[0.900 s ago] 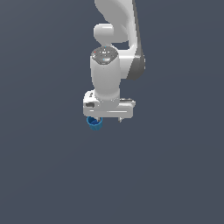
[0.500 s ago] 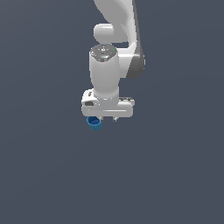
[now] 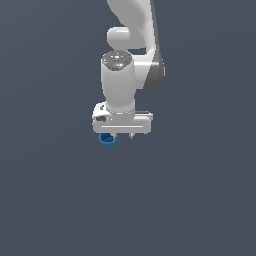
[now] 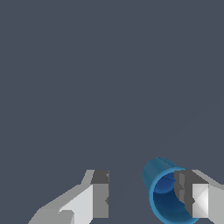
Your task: Pick up the object and move it to a goal position.
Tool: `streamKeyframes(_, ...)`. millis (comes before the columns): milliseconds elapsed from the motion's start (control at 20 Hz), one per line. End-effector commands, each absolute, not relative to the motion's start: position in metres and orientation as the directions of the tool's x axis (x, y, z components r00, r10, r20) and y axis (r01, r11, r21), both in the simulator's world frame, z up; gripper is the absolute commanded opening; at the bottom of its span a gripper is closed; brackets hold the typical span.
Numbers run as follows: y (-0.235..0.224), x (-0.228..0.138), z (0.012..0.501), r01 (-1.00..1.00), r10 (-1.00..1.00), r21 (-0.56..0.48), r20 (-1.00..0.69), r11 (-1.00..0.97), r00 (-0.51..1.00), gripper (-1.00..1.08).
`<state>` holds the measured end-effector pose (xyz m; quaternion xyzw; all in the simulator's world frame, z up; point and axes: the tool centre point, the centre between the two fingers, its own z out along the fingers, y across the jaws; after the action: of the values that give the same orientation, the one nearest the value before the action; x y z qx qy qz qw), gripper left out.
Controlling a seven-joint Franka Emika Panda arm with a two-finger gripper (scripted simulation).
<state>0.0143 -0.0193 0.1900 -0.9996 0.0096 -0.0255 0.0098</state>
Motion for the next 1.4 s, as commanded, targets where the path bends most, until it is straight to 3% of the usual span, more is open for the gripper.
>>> streamKeyframes(0, -0.021, 0.014, 0.188, -0.004, -0.005, -0.021, 0.049, -1.0, 0.999, 0.28)
streamKeyframes(1350, -0.075, -0.007, 0.139, 0.449, 0.446, -0.083, 0.051, -0.889, 0.893, 0.28)
